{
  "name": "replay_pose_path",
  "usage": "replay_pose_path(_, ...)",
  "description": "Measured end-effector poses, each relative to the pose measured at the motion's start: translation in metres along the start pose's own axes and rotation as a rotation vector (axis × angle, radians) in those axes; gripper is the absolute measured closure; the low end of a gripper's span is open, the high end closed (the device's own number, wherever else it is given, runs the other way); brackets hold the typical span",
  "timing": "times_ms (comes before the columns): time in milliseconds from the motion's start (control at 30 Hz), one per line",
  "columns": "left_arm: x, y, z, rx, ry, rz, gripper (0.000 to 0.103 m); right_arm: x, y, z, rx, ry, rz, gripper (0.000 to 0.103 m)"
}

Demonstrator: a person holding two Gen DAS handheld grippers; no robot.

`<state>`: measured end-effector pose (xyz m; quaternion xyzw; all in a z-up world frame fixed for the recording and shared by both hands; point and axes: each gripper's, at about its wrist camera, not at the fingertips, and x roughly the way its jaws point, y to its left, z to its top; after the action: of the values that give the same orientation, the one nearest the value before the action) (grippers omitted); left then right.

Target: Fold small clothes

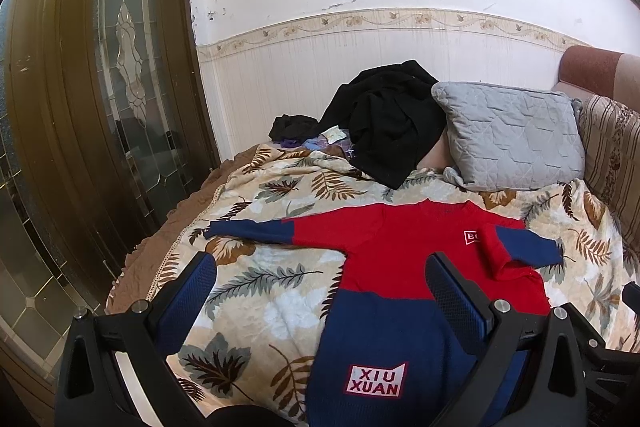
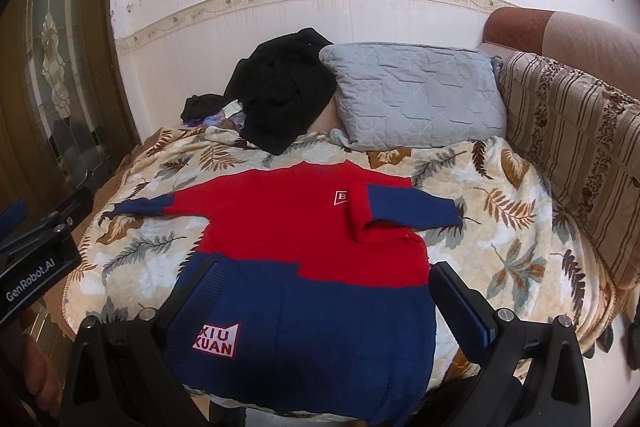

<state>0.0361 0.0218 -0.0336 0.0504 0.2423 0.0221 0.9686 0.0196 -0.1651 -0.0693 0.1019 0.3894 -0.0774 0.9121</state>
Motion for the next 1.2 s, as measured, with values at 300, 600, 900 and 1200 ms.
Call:
replay_pose_path(300,0.001,-0.006,-0.002,0.013,0.006,-0.006,0.000,0.003,0.000,-0.001,-0.001,0.003,-0.018,0.000)
replay_pose_path(600,0.005,-0.010,-0.004,0.024,0.019,-0.010,0.000,0.002,-0.002,-0.002,0.002,0.011,-0.020,0.000)
replay_pose_path(900,0.010,-0.012,-0.004,0.025,0.031,-0.013,0.000,0.009,-0.001,0.000,0.002,0.025,-0.026,0.000)
replay_pose_path(1200,0.017,-0.009,-0.005,0.019,0.040,-0.014,0.000,0.017,0.001,0.001,-0.009,0.041,-0.028,0.000)
